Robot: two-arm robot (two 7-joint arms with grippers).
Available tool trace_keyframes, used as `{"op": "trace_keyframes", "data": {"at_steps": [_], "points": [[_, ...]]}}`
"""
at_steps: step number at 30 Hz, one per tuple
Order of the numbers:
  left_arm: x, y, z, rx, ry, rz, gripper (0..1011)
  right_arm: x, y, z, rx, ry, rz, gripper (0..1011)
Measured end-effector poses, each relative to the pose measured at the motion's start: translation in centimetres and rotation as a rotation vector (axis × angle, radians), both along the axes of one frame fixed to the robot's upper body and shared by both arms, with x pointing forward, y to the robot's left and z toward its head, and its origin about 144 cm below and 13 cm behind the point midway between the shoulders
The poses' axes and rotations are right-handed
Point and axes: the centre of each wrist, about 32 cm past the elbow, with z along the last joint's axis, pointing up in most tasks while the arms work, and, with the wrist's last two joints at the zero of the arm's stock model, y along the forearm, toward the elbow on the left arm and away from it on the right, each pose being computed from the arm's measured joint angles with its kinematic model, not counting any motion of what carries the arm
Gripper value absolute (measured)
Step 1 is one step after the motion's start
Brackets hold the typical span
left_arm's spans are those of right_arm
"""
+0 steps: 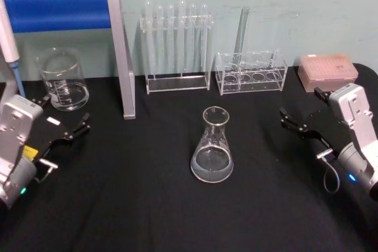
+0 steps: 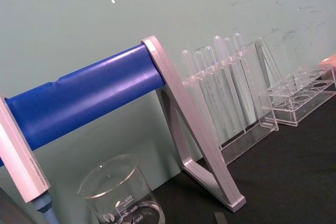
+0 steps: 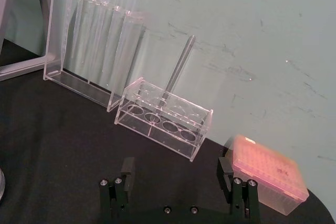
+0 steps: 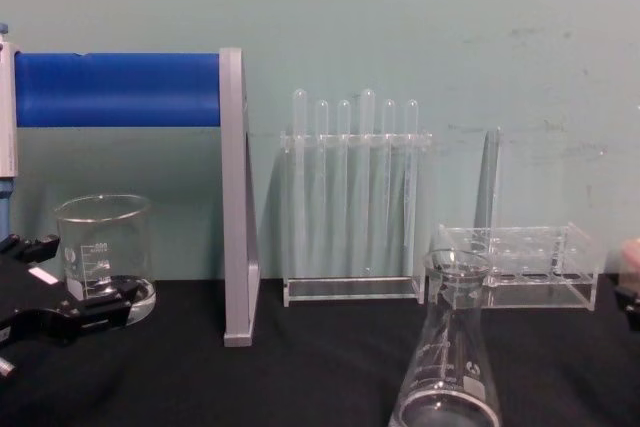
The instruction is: Grasp the erlenmeyer flask with one hand, shake it three times, then place it back.
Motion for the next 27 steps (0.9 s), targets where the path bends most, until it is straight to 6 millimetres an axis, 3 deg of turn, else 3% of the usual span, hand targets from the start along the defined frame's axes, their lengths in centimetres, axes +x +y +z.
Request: {"op": "trace_keyframes", "data": {"at_steps": [27], "points": [[0.00,0.00,0.00,0.000,0.000,0.000,1000,0.00,0.00,0.00,0.000,0.000,0.000,1000]]}}
